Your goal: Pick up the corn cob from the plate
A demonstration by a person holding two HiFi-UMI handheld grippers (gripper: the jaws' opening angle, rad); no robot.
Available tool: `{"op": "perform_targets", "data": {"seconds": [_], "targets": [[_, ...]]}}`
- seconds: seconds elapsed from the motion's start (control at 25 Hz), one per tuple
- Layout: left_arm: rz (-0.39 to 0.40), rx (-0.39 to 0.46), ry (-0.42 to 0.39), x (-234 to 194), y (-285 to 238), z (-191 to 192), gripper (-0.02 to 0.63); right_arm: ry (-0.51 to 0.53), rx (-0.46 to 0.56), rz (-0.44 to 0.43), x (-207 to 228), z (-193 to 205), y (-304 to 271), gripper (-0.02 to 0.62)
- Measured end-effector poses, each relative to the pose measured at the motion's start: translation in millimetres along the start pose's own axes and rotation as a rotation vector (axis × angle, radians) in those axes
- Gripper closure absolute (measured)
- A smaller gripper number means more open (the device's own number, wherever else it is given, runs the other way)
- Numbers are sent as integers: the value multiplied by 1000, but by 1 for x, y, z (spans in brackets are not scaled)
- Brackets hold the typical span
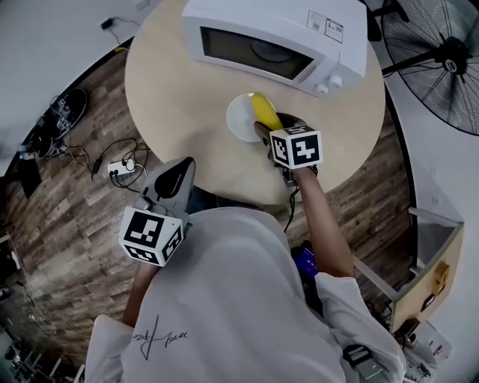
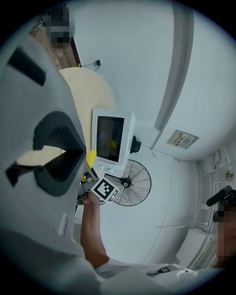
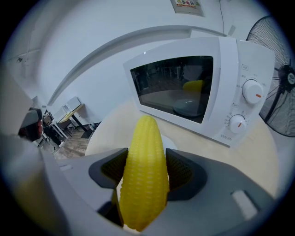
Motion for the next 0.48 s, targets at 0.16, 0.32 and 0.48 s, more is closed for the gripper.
{"op": "perform_targets", "data": {"seconds": [0.16,0.32,0.48], "targets": [[3,1,3,3,-1,1,614,-4,21,3,1,0,8,325],[4,4,6,5,1,2,614,-7,39,1,-2,0,17,326],[5,7,6,7,2,3,614,-16,56,-3,-4,1,25,326]]}}
Point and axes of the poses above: the fingertips, and each gripper's own axes: y backward along the fingers, x to its right, z out of its underside, the point moved 5 cm from there along y, backward along the fingers, and after that the axes turned 1 degree about z, right-handed, at the moved point
